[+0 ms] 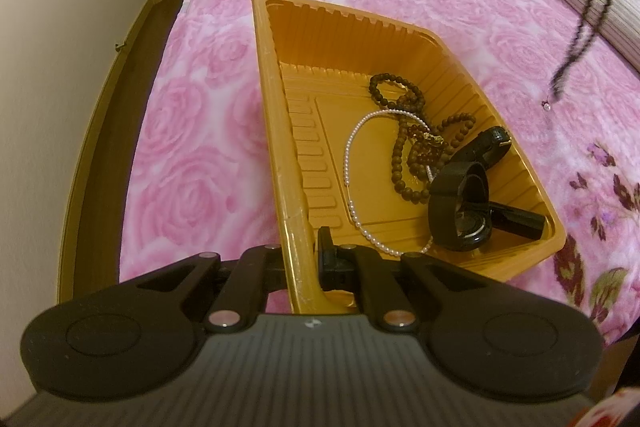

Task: Organize jewelry
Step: 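Lift the dark bead necklace high and swing it over the orange tray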

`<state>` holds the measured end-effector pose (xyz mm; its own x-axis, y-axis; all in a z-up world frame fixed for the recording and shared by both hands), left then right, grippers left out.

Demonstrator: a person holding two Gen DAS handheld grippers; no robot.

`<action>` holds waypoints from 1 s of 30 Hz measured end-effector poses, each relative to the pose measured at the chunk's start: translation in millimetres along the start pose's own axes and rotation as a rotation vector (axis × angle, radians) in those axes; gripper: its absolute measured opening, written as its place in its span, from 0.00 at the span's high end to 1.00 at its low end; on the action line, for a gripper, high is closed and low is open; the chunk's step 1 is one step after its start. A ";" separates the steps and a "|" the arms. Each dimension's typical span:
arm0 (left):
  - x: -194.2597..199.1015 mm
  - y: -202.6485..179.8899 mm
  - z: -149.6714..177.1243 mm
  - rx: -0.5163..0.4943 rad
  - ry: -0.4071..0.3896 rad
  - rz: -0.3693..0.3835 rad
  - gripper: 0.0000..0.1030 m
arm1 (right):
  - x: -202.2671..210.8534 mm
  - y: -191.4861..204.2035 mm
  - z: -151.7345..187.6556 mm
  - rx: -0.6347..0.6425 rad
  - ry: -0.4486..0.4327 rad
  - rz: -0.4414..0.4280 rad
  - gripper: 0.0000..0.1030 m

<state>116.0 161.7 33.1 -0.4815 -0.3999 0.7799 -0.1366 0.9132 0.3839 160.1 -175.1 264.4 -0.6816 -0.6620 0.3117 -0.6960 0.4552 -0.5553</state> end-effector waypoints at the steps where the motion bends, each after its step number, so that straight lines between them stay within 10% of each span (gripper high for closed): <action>1: -0.1 0.0 0.0 0.000 0.000 0.000 0.95 | -0.6 -1.5 -4.0 0.008 -0.003 -0.006 0.94; 30: -2.5 0.8 0.1 0.004 -0.003 0.011 0.94 | -94.9 65.4 -104.3 0.116 -0.123 -0.298 0.94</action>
<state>117.0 163.5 31.4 -0.4851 -0.3899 0.7827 -0.1352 0.9177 0.3735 155.7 -20.4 278.9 -0.4153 -0.8256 0.3820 -0.8252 0.1651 -0.5402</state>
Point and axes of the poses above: each gripper's, at about its wrist camera, not at the fingertips, and x roughly against the way its jaws point, y to its left, z to its underside, the point moved 1 cm from there along -x, roughly the way its jaws point, and after that the axes turned 15 degrees about -z, right-handed, at the moved point
